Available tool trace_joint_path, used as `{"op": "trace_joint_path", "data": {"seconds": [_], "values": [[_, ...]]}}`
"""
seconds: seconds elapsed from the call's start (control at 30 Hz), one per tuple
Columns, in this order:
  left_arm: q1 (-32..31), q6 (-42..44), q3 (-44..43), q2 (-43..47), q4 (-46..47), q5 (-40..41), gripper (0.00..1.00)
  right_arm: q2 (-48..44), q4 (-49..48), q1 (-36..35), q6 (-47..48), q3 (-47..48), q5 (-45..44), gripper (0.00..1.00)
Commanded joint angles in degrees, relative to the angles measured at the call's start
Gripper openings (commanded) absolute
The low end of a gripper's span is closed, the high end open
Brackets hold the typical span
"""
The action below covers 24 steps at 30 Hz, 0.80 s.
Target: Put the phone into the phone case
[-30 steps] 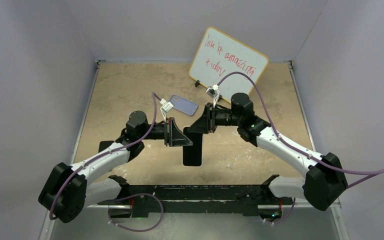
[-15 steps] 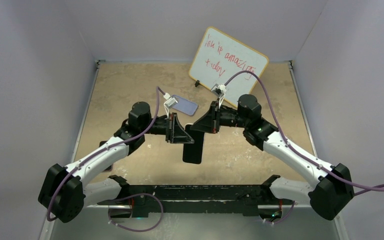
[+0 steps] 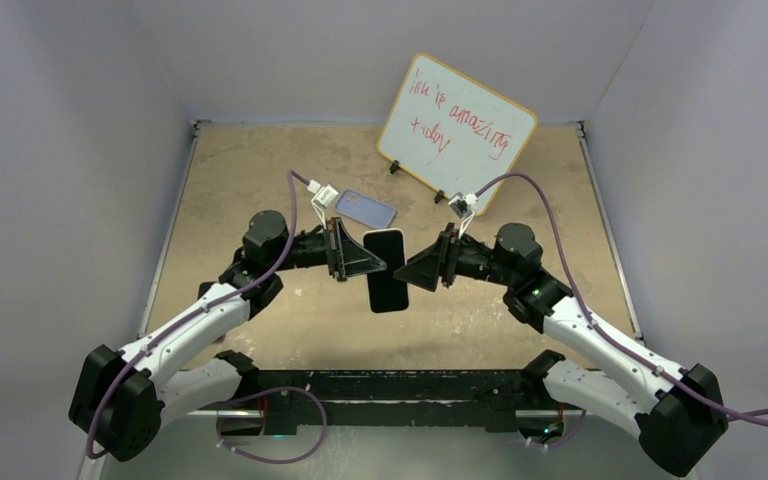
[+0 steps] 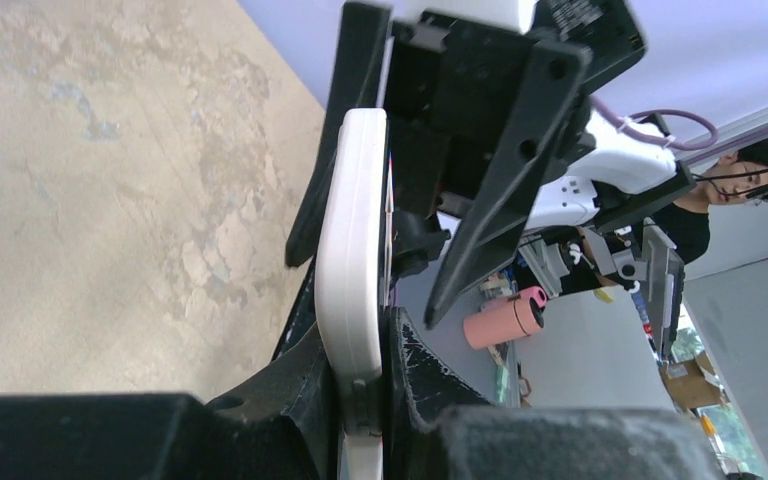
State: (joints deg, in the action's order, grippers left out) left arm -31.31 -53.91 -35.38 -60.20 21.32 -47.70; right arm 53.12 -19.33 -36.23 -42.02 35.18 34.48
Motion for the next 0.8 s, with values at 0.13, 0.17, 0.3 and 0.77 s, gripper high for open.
{"op": "trace_joint_path", "data": {"seconds": [0.13, 0.17, 0.3, 0.77], "values": [[0.3, -3.1, 0.3, 2.7, 11.7, 4.8, 0.0, 2.0, -13.7, 0.0, -8.8, -4.8, 6.9, 0.62], [0.3, -2.4, 0.2, 2.7, 11.2, 5.5, 0.0, 2.1, -14.7, 0.0, -9.5, -5.3, 7.1, 0.6], [0.3, 1.1, -0.3, 2.0, 8.0, 7.7, 0.0, 1.7, -15.2, 0.0, -11.7, -6.9, 5.8, 0.36], [0.4, 4.0, 0.9, 1.7, 4.7, 11.5, 0.0, 1.7, -11.3, 0.0, -16.9, -7.3, 0.8, 0.28]]}}
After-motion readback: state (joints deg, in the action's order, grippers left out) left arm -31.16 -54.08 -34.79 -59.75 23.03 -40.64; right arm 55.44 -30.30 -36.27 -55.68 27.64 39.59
